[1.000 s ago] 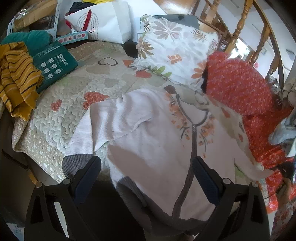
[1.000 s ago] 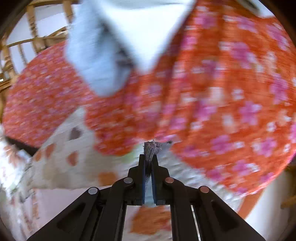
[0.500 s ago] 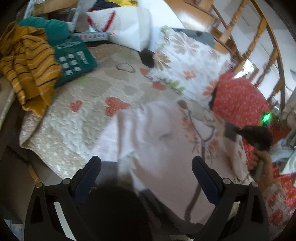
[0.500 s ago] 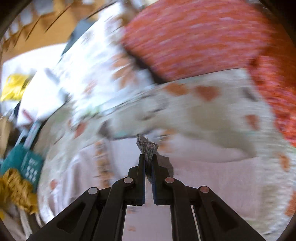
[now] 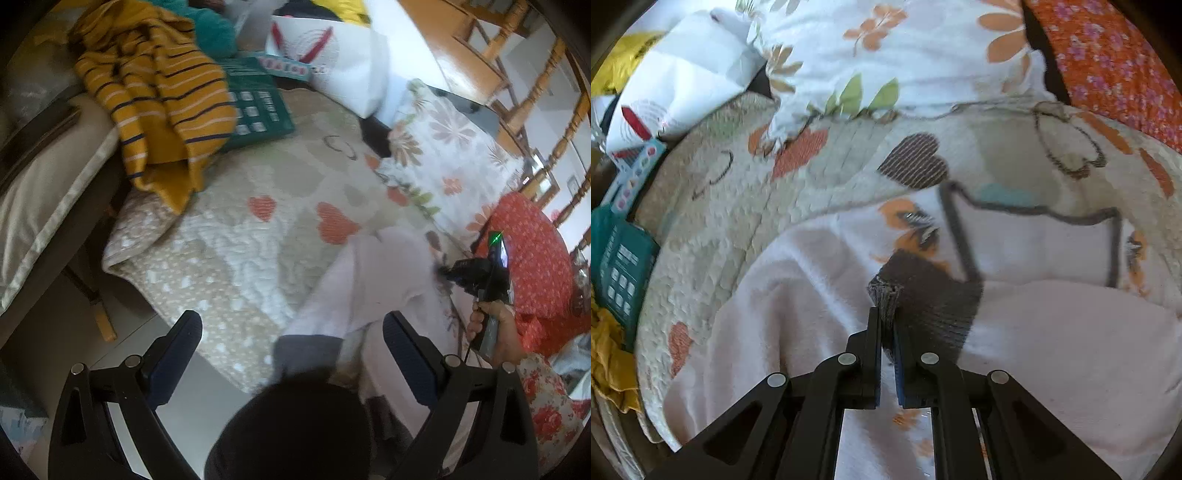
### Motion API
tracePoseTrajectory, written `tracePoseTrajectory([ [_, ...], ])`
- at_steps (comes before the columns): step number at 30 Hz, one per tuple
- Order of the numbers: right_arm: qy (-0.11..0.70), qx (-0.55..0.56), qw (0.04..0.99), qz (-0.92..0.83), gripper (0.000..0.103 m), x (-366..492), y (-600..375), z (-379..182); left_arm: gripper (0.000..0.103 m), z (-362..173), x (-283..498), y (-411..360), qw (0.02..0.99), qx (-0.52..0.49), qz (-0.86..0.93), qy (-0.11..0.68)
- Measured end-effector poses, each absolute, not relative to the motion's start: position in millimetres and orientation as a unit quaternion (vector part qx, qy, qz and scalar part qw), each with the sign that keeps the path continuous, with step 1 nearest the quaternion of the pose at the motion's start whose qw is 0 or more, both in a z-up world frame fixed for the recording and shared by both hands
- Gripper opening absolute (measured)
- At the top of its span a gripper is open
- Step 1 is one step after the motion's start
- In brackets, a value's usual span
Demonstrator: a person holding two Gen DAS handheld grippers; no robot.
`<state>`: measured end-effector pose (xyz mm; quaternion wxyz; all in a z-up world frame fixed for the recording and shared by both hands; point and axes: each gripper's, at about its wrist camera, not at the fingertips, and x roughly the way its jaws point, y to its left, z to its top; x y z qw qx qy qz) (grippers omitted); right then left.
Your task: Fold small clothes
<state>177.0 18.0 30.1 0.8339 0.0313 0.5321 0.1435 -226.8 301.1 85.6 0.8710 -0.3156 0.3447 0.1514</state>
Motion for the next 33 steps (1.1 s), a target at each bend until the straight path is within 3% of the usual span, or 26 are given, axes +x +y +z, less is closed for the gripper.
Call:
tracePoseTrajectory([
  [5,0.551,-0.009,0.819,0.159,0.009,176.3,43.4,19.2,0.098,82.3,-242.8,317.0,0.864,-0.335,0.173,0.334],
  [9,0.526,-0.037,0.823,0.21,0.012,143.2,66.7,49.1,0.098,80.4,-258.0,331.2,0.857,-0.341,0.209,0.324],
  [11,0.525,-0.049,0.806,0.269,0.023,115.7,87.9,61.5,0.098,77.7,-262.9,337.8,0.852,-0.348,0.221,0.323],
  [13,0.531,-0.07,0.773,0.341,0.049,80.7,117.0,67.2,0.098,76.2,-269.4,343.8,0.846,-0.358,0.231,0.32],
  [17,0.555,-0.112,0.703,0.431,0.051,23.0,168.8,49.1,0.098,80.1,-278.0,343.0,0.845,-0.366,0.233,0.312],
  [23,0.572,-0.188,0.673,0.429,0.052,-15.4,212.9,5.8,0.098,87.7,-283.0,334.0,0.851,-0.357,0.23,0.31],
  [24,0.566,-0.195,0.679,0.425,0.05,-18.1,214.7,4.3,0.098,88.8,-283.0,332.8,0.851,-0.356,0.231,0.309],
  [26,0.56,-0.199,0.684,0.424,0.013,-22.9,215.3,6.5,0.098,90.8,-282.0,331.1,0.852,-0.356,0.229,0.308],
  [27,0.565,-0.185,0.679,0.431,0.005,-22.9,213.4,8.9,0.098,92.3,-280.7,330.1,0.853,-0.356,0.227,0.308],
  [33,0.513,-0.107,0.722,0.451,0.005,-6.1,171.8,79.2,0.098,114.8,-266.7,310.4,0.871,-0.332,0.203,0.3],
])
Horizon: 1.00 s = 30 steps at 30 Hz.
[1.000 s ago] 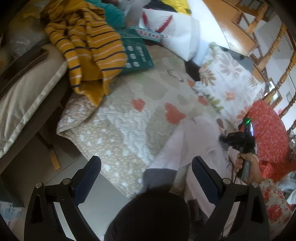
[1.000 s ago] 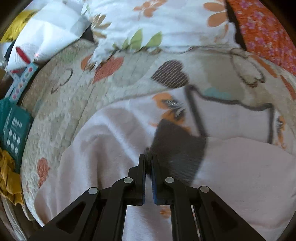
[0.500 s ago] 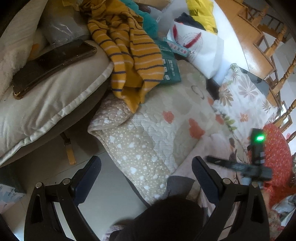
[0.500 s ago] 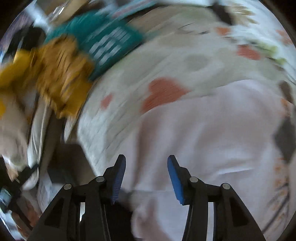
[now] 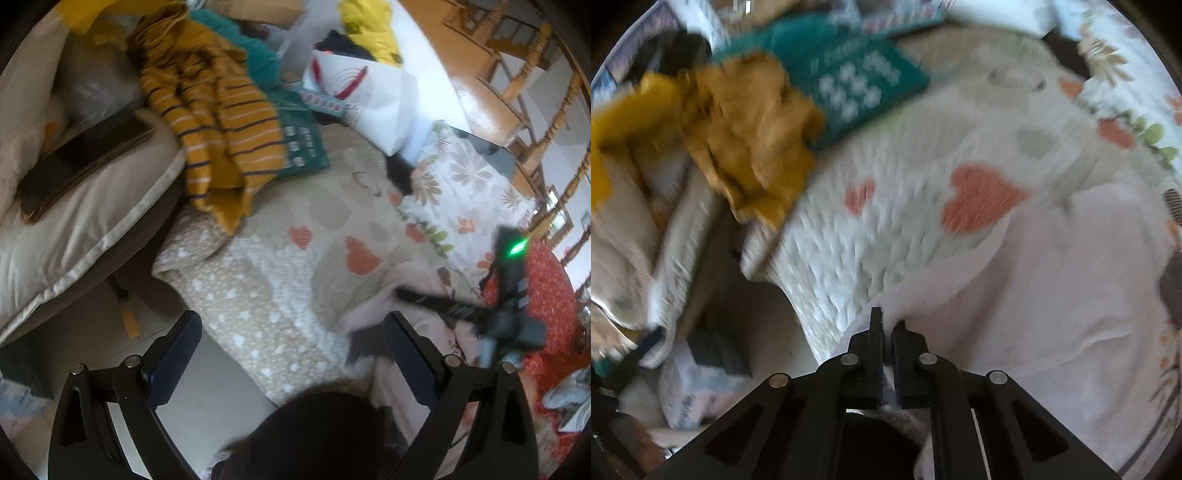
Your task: Fold small clothes
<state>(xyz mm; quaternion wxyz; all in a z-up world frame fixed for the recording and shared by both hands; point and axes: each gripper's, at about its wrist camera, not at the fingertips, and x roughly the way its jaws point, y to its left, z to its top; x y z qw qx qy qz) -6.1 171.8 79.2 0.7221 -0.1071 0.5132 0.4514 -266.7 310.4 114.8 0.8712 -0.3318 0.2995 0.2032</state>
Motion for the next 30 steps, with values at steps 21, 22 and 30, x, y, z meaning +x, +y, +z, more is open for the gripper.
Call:
tracePoseTrajectory([
  [21,0.505,0.017,0.859,0.075,0.051,101.9,-240.7,119.5,0.098,130.7,-178.2,207.0,0.899,-0.241,0.097,0.354],
  [22,0.508,0.022,0.858,0.075,0.051,98.5,-243.0,115.9,0.098,130.3,-176.0,204.3,0.898,-0.24,0.095,0.356],
  [30,0.526,0.061,0.847,0.053,0.056,90.8,-263.6,65.8,0.098,124.9,-157.0,169.5,0.897,-0.208,0.069,0.383],
])
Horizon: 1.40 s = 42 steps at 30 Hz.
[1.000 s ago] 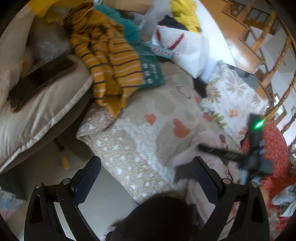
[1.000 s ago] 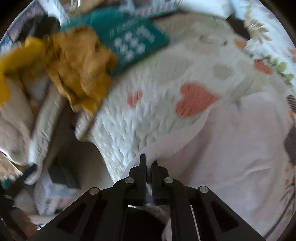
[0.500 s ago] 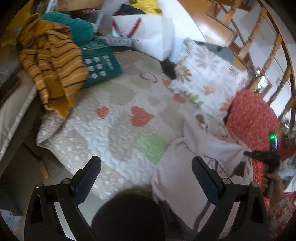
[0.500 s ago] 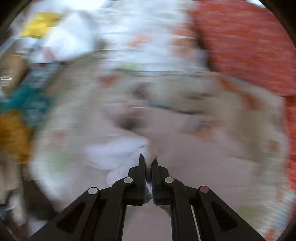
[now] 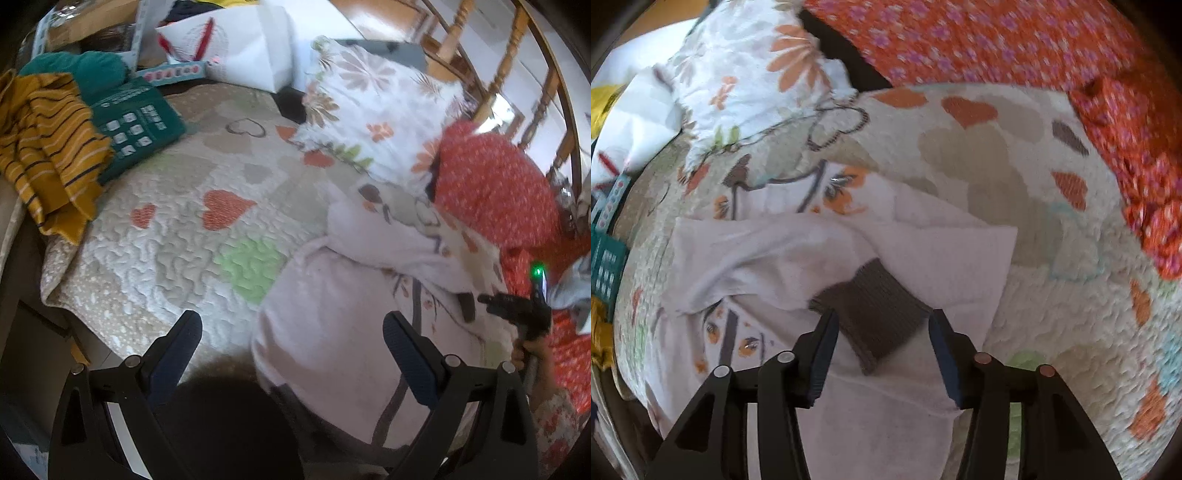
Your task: Fold small clothes
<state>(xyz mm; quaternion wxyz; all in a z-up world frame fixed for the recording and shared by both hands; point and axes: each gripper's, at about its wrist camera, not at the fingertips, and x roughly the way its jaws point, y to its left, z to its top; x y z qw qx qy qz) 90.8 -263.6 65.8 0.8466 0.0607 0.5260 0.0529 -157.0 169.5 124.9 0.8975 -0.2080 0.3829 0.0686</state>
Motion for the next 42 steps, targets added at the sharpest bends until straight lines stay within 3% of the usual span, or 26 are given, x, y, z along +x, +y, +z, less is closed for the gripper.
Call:
tracePoseTrajectory([
  [5,0.533,0.081,0.842,0.018,0.057,103.7,-270.8,35.6,0.098,114.1,-141.8,155.1,0.89,-0.202,0.054,0.404],
  [6,0.544,0.084,0.834,0.023,0.05,107.1,-270.5,26.3,0.098,112.8,-139.7,152.6,0.89,-0.201,0.051,0.406],
  [7,0.556,0.097,0.825,0.035,0.032,109.0,-270.8,17.9,0.098,112.2,-137.2,150.2,0.89,-0.199,0.048,0.407],
  [8,0.557,0.105,0.823,0.044,0.03,109.0,-271.4,15.5,0.098,112.2,-135.1,147.9,0.891,-0.195,0.046,0.407],
  [9,0.553,0.105,0.825,0.05,0.011,107.6,-271.5,18.4,0.098,112.2,-133.4,146.8,0.892,-0.192,0.046,0.407],
  [10,0.551,0.106,0.825,0.064,0.005,106.8,-271.8,22.3,0.098,111.8,-130.5,146.0,0.893,-0.188,0.047,0.407],
  [13,0.538,0.095,0.835,0.073,0.004,104.9,-279.8,42.8,0.098,107.6,-119.8,149.6,0.892,-0.179,0.056,0.411],
  [21,0.505,-0.008,0.861,-0.059,0.009,115.4,-294.9,63.7,0.098,86.8,-92.7,167.8,0.891,-0.154,0.076,0.419],
  [25,0.518,0.063,0.853,-0.018,0.048,89.2,-304.1,63.8,0.098,63.6,-75.5,180.1,0.885,-0.136,0.064,0.442],
  [36,0.529,0.238,0.814,0.004,0.05,-48.6,-327.0,16.5,0.098,8.7,-65.5,212.0,0.846,-0.245,-0.016,0.474],
  [42,0.525,0.308,0.787,0.096,0.051,-79.8,-309.4,5.0,0.084,-2.7,-91.0,176.7,0.83,-0.253,-0.093,0.488],
])
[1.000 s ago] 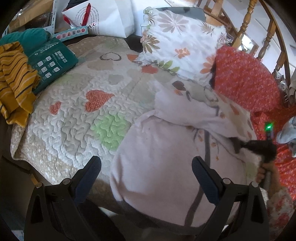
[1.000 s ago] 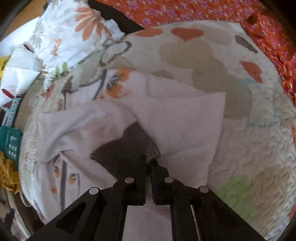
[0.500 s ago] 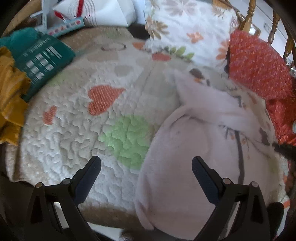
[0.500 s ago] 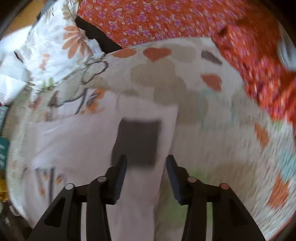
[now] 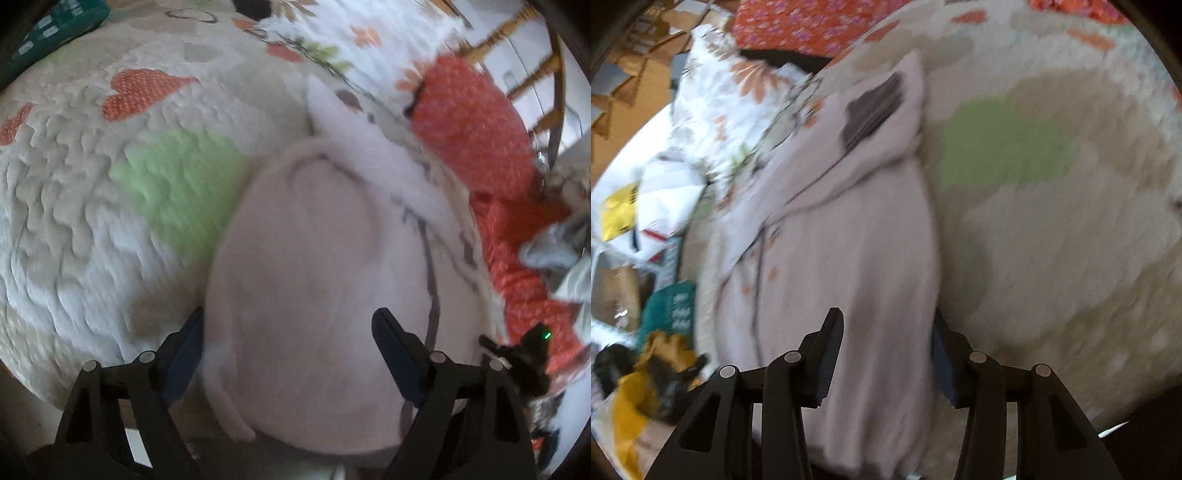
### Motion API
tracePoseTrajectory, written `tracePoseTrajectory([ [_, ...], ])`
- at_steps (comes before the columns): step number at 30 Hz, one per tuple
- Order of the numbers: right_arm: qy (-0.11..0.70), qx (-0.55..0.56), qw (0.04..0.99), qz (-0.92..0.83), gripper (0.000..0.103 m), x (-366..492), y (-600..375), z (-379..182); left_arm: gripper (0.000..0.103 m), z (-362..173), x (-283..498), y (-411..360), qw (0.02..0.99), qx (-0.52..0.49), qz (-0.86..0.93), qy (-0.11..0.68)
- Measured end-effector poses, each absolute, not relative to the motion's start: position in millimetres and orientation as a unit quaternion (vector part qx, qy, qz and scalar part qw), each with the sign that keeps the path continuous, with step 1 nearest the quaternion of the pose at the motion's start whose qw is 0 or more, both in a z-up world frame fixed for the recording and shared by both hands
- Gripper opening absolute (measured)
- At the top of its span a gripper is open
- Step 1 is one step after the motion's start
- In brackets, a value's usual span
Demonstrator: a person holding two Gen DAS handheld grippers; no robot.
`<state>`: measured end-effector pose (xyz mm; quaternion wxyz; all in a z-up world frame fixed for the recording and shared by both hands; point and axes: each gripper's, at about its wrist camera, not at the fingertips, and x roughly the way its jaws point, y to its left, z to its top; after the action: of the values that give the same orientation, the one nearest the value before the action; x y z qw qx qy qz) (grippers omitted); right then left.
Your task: Fold small clothes
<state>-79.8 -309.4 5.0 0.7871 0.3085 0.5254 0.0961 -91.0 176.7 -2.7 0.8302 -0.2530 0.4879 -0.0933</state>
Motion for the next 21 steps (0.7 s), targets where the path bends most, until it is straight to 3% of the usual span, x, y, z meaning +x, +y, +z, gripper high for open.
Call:
tracePoseTrajectory([
  [1,0.526,0.307,0.786,0.106,0.051,-85.0,-304.3,4.3,0.078,-2.1,-93.8,172.2,0.829,-0.248,-0.098,0.492],
  [3,0.528,0.312,0.78,0.126,0.051,-97.9,-297.0,1.9,0.075,-1.8,-101.0,162.9,0.823,-0.249,-0.11,0.499],
  [14,0.571,0.268,0.758,0.165,0.051,-160.9,-244.3,-33.0,0.075,-17.5,-125.8,138.4,0.804,-0.23,-0.079,0.542],
  [15,0.578,0.263,0.755,0.164,0.051,-160.7,-239.2,-37.2,0.068,-21.3,-127.1,135.3,0.798,-0.234,-0.078,0.55],
  [16,0.58,0.26,0.755,0.161,0.051,-161.0,-236.6,-39.5,0.044,-25.8,-129.0,131.3,0.791,-0.236,-0.079,0.559],
  [17,0.581,0.253,0.758,0.156,0.049,-161.5,-232.7,-40.5,0.031,-27.3,-130.6,128.4,0.788,-0.232,-0.075,0.565],
  [18,0.581,0.243,0.762,0.152,0.036,-161.3,-229.1,-39.8,0.015,-24.8,-132.6,127.8,0.789,-0.234,-0.073,0.563],
  [19,0.582,0.232,0.765,0.145,0.013,-162.0,-227.7,-38.2,0.011,-21.0,-134.0,128.1,0.789,-0.242,-0.075,0.559],
  [21,0.578,0.258,0.758,0.155,0.01,-162.8,-237.9,-33.1,0.011,-2.5,-145.9,134.2,0.792,-0.266,-0.079,0.543],
])
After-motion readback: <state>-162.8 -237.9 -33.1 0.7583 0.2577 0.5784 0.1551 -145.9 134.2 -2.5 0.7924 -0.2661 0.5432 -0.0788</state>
